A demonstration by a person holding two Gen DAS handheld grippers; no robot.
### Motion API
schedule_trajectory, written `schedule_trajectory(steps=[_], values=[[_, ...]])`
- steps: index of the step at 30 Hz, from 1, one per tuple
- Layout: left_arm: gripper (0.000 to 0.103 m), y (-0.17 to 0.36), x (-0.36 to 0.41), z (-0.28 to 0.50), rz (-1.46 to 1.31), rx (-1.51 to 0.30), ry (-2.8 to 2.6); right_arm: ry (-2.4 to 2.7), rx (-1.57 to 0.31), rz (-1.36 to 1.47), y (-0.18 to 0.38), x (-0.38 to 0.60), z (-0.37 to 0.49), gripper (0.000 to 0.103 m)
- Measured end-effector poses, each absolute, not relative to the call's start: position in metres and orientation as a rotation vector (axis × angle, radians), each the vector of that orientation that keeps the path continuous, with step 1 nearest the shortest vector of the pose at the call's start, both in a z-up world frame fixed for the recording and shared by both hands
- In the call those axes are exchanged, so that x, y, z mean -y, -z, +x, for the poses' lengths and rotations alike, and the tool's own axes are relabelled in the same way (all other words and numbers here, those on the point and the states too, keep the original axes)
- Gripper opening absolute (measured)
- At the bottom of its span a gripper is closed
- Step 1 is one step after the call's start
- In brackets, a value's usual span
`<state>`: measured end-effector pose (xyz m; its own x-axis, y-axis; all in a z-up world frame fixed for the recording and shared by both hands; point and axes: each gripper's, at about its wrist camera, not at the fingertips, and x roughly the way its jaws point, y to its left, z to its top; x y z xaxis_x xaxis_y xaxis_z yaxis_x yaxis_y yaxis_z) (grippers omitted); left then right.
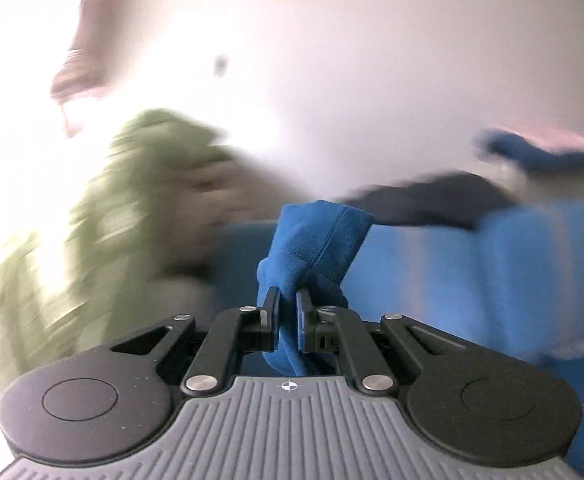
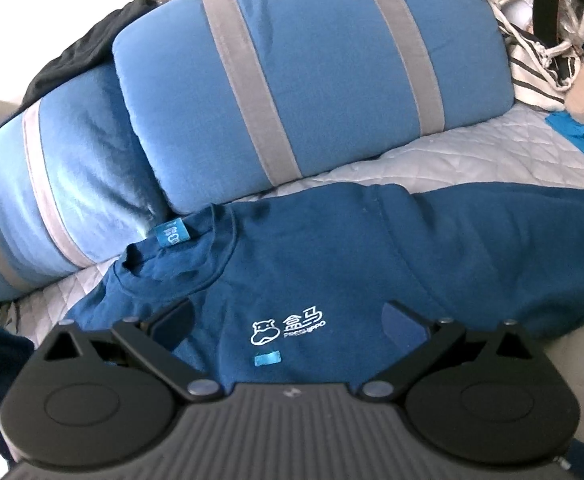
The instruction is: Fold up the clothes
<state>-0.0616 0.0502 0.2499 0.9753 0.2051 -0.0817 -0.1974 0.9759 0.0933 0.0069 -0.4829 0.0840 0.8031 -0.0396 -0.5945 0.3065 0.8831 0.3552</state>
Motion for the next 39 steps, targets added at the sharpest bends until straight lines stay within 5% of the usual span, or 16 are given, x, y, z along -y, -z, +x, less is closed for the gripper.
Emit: schedule_trajectory(steps=[11, 18, 30, 39], values=[[0.013, -0.056, -0.165, -0.124, -0.305, -0.436, -0.699, 0.197, -0.644, 0.464, -0.081, 0.481, 0.009, 0.103], [0.042, -0.045, -0.185, -0.159, -0.494, -0.416, -0.756, 0.197, -0.668, 0.477, -0.077, 0.482, 0.011, 0.103], [0.057, -0.036, -0.207, -0.161, -0.635, -0.419, -0.783, 0.183, -0.676, 0.484, -0.075, 0.482, 0.011, 0.103], [0.072, -0.023, -0.193, -0.153, -0.451, -0.539, -0.837, 0.172, -0.677, 0.479, -0.075, 0.480, 0.011, 0.103]])
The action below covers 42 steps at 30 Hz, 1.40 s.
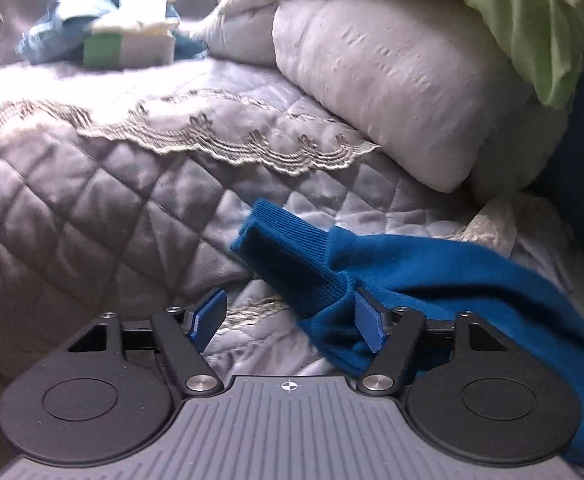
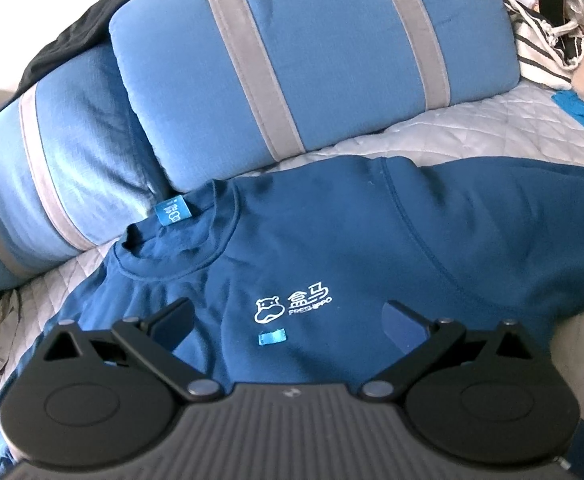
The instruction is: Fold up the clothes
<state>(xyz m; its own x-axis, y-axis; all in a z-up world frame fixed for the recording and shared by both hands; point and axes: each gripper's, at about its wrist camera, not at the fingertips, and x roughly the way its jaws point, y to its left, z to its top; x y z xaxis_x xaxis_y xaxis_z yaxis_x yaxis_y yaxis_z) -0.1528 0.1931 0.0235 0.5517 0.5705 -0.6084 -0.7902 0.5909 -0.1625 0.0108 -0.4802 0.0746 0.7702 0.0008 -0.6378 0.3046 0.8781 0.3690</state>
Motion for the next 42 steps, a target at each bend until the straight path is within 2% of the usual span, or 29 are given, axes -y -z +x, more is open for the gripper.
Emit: schedule_trajectory(steps=[7, 16, 32, 42], values=[[0.076, -0.020, -0.185, -0.159, -0.349, -0.608, -0.875, 0.174, -0.686, 0.498, -0.073, 0.482, 0.011, 0.103], [0.076, -0.033, -0.186, -0.164, -0.325, -0.621, -0.846, 0.168, -0.691, 0.512, -0.073, 0.484, 0.010, 0.103], [0.076, -0.119, -0.140, -0.146, -0.192, -0.422, -0.574, 0.154, -0.690, 0.493, -0.073, 0.480, 0.011, 0.103], [0.076, -0.103, -0.145, -0.145, -0.214, -0.454, -0.566, 0.098, -0.692, 0.413, -0.078, 0.465, 0.013, 0.103]])
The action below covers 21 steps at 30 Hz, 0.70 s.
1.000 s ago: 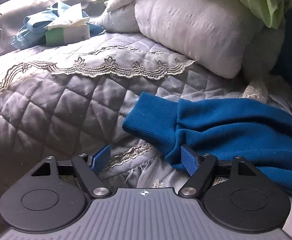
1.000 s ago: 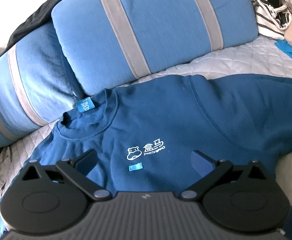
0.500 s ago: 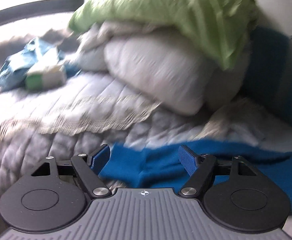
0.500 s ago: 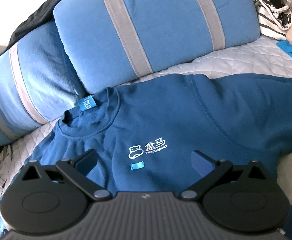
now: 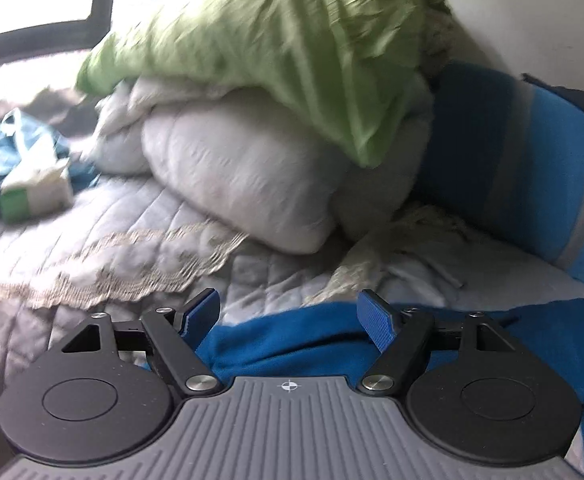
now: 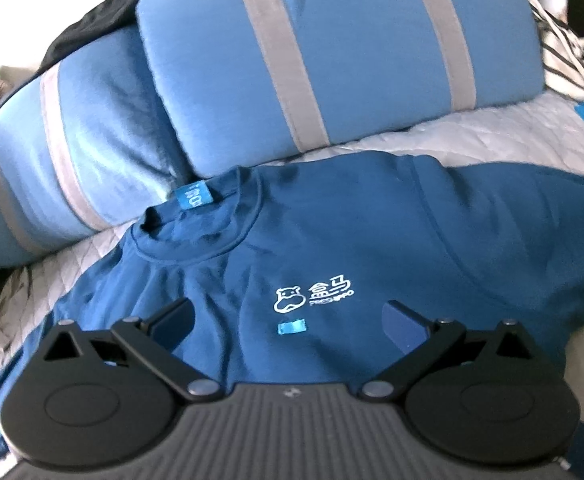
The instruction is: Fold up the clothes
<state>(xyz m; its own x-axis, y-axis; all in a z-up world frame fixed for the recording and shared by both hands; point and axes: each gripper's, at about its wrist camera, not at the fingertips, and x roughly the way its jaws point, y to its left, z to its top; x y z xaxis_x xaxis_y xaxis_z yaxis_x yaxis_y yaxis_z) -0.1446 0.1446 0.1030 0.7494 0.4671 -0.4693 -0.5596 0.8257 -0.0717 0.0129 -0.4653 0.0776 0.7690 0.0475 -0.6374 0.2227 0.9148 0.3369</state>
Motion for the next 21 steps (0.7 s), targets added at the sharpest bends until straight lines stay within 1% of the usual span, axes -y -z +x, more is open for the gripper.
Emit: schedule_trajectory(steps=[5, 9, 12, 16, 21], values=[[0.076, -0.086, -0.170, -0.160, -0.336, -0.483, -0.639, 0.028, -0.729, 0.283, -0.076, 0.443, 0.018, 0.103], [0.076, -0.073, -0.186, -0.172, -0.441, -0.496, -0.663, -0.106, -0.797, 0.092, -0.067, 0.407, 0.021, 0.103], [0.076, -0.065, -0.194, -0.180, -0.520, -0.491, -0.674, -0.186, -0.820, -0.001, -0.062, 0.387, 0.019, 0.103], [0.075, -0.052, -0.208, -0.191, -0.665, -0.465, -0.678, -0.209, -0.841, -0.047, -0.058, 0.379, 0.017, 0.103], [0.075, -0.034, -0.226, -0.206, -0.883, -0.407, -0.655, -0.174, -0.872, 0.013, -0.055, 0.389, 0.021, 0.103]])
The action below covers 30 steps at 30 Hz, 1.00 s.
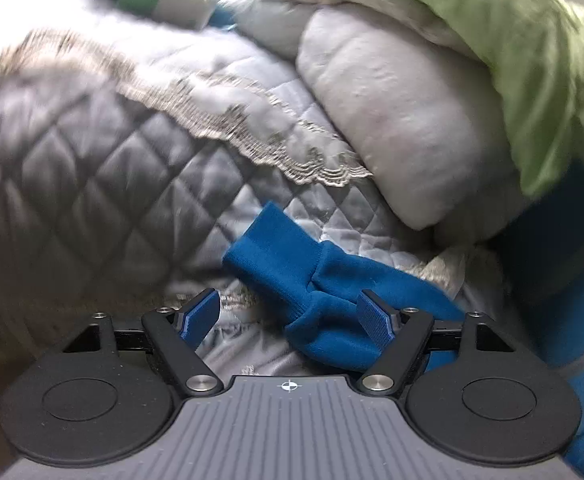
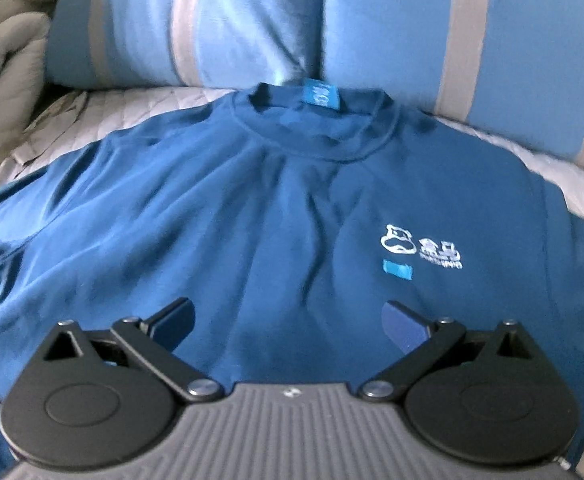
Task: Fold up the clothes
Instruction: 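Close the left tool on the sleeve cuff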
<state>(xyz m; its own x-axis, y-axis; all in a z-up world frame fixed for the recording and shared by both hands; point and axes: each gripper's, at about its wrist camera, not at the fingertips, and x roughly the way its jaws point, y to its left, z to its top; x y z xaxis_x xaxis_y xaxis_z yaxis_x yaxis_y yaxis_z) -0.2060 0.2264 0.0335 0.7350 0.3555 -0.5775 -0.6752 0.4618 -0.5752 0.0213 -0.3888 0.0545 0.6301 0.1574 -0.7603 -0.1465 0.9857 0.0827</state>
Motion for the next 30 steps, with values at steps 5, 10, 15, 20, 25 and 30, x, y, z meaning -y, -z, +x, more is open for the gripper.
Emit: schedule_trajectory(steps=[5, 10, 15, 20, 25, 30], values=[[0.073, -0.013, -0.241, -0.214, -1.076, -0.353, -0.638, -0.158, -0.894, 0.068, -0.052, 0.395, 0.024, 0.103], [0.053, 0.003, -0.255, -0.216, -1.191, -0.315, -0.641, -0.163, -0.895, 0.050, -0.052, 0.393, 0.023, 0.103], [0.017, -0.006, -0.259, -0.213, -1.166, -0.306, -0.635, -0.159, -0.902, 0.062, -0.052, 0.394, 0.024, 0.103], [0.010, -0.038, -0.247, -0.199, -0.988, -0.340, -0.619, -0.157, -0.907, 0.081, -0.052, 0.395, 0.024, 0.103], [0.010, -0.075, -0.220, -0.181, -0.790, -0.365, -0.546, -0.165, -0.908, 0.087, -0.053, 0.395, 0.025, 0.103], [0.009, -0.112, -0.183, -0.158, -0.609, -0.355, -0.454, -0.178, -0.904, 0.078, -0.055, 0.392, 0.025, 0.103]])
